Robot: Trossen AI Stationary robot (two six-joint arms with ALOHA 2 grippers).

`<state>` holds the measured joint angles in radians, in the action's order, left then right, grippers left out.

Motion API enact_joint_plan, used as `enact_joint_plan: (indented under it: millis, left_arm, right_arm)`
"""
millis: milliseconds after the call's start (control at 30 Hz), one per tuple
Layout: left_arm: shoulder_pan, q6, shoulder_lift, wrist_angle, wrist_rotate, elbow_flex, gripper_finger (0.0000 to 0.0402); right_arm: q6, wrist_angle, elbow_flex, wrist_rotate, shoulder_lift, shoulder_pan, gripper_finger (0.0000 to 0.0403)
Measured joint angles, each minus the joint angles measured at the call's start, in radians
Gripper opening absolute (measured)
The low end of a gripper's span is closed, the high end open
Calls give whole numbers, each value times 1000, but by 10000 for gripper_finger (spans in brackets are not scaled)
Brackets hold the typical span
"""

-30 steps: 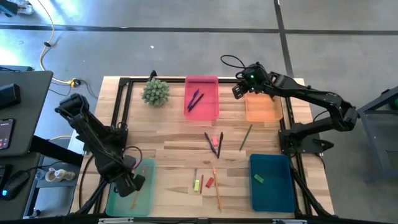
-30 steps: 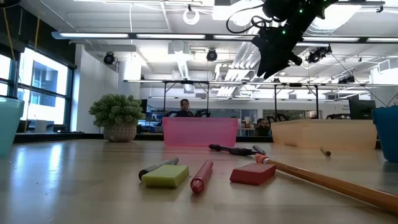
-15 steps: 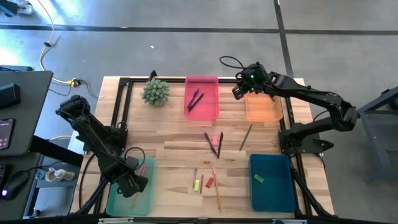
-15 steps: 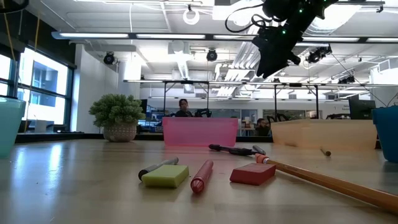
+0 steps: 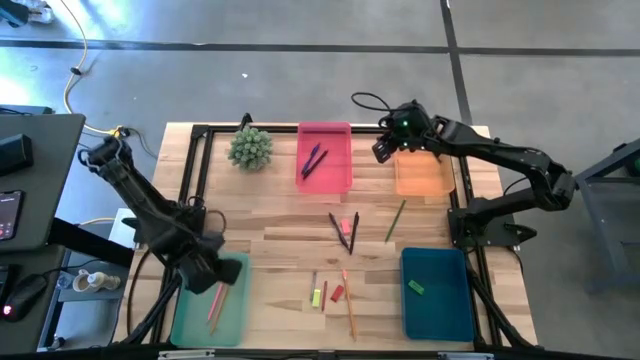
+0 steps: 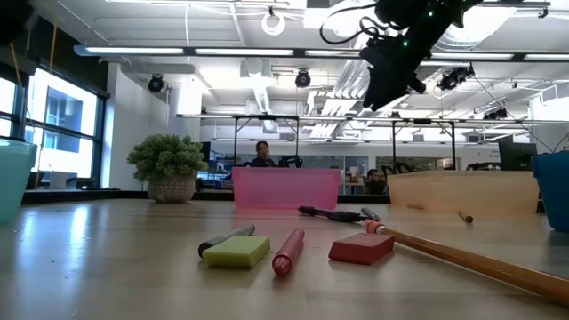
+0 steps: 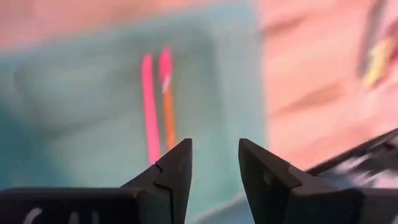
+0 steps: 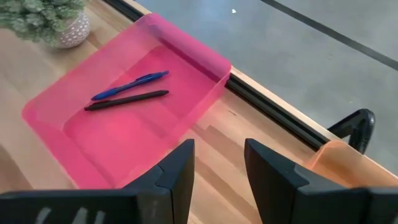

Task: Sort crayons/erasers/pens/pencils in bins
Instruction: Put the violet pen into the red bin

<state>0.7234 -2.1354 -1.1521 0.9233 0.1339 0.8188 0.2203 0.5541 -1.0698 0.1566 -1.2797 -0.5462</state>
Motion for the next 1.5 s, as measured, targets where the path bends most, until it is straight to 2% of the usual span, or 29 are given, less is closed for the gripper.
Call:
enact_joint_plan:
  millis: [100, 233, 400, 633, 933, 1067, 1300, 1500]
  left_arm:
    - [-32, 15, 57, 55, 147, 0, 118]
    - [-106, 114, 106, 86, 305, 0, 117]
    - [-242, 329, 125, 76, 373, 1, 117]
    - [-473, 654, 131, 66, 359, 1, 117]
    - [-796, 1104, 130, 40, 176, 1, 117]
    - [-924, 1281, 130, 16, 140, 1, 117]
    - [-1098, 1444, 130, -17, 20, 1, 117]
    - [-1155, 1520, 130, -16, -2, 1, 117]
  right_arm:
    - [2, 3, -12, 0, 0, 25, 133]
    - [8, 5, -41, 0, 0, 67, 133]
    - [61, 11, -69, 0, 0, 127, 133]
    - [96, 10, -105, 2, 0, 209, 133]
    - [131, 12, -223, 86, -16, 311, 133]
    - [199, 33, -282, 88, -60, 348, 133]
    - [378, 134, -343, 80, -178, 429, 133]
    - [560, 200, -343, 47, -274, 506, 133]
